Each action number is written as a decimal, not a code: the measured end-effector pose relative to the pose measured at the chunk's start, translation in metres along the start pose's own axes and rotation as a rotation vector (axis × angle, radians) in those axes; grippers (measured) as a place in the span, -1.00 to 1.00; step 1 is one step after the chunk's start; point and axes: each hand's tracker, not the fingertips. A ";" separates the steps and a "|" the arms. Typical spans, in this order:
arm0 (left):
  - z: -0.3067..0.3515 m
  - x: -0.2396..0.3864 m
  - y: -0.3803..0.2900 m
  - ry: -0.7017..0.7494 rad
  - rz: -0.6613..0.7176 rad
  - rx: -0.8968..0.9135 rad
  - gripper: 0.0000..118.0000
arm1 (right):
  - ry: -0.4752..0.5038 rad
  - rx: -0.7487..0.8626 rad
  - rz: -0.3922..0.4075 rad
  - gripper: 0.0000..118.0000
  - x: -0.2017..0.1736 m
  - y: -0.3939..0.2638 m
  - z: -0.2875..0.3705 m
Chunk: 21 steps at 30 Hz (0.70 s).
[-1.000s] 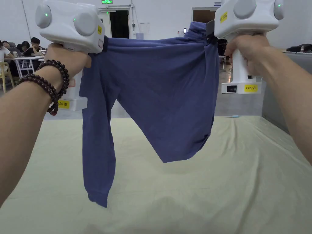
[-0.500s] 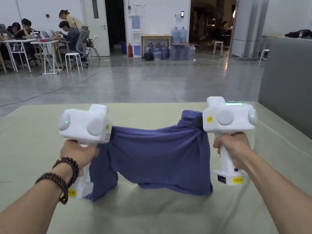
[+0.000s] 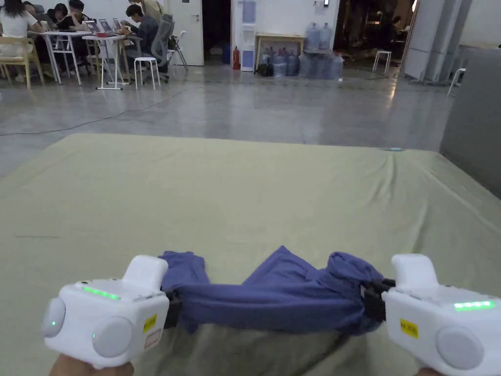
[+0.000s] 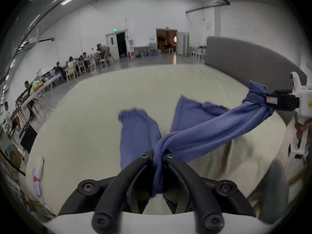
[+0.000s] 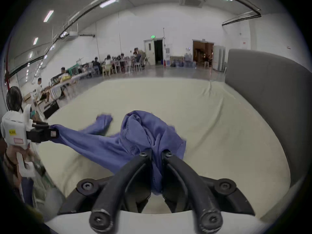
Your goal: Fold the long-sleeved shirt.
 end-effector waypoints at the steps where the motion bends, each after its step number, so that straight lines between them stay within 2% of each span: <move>1: -0.002 -0.005 -0.021 -0.025 -0.012 -0.047 -0.96 | 0.000 -0.044 0.010 -0.90 -0.004 -0.021 0.006; 6: -0.023 -0.013 -0.087 -0.042 -0.045 -0.238 -0.96 | 0.024 -0.284 0.049 -0.90 -0.024 -0.094 -0.010; 10: -0.037 -0.020 -0.105 -0.054 0.015 -0.239 -0.94 | -0.008 -0.361 0.062 -0.84 -0.026 -0.121 -0.037; 11: -0.036 -0.023 -0.105 -0.051 0.016 -0.229 -0.71 | -0.008 -0.358 0.048 -0.64 -0.021 -0.120 -0.036; 12: -0.034 -0.028 -0.103 -0.058 0.023 -0.224 0.09 | -0.001 -0.360 0.025 -0.12 -0.018 -0.117 -0.032; 13: -0.028 -0.024 -0.103 -0.054 0.031 -0.226 0.72 | 0.009 -0.364 0.009 0.32 -0.016 -0.113 -0.027; 14: -0.021 -0.026 -0.101 -0.048 0.044 -0.242 0.98 | 0.021 -0.352 -0.026 0.62 -0.013 -0.109 -0.018; 16: 0.001 -0.037 -0.098 -0.073 0.086 -0.177 0.99 | 0.030 -0.259 -0.068 0.65 -0.004 -0.097 0.013; 18: 0.028 -0.034 -0.093 -0.090 0.106 -0.175 0.95 | 0.006 -0.187 -0.093 0.56 0.001 -0.081 0.035; 19: 0.035 -0.038 -0.089 -0.085 0.132 -0.175 0.77 | -0.005 -0.164 -0.099 0.26 0.001 -0.070 0.050; 20: 0.042 -0.043 -0.086 -0.075 0.177 -0.158 0.25 | -0.008 -0.131 -0.111 -0.33 0.002 -0.064 0.057; 21: 0.050 -0.042 -0.085 -0.068 0.205 -0.134 -0.97 | 0.002 -0.090 -0.114 -1.00 0.003 -0.059 0.062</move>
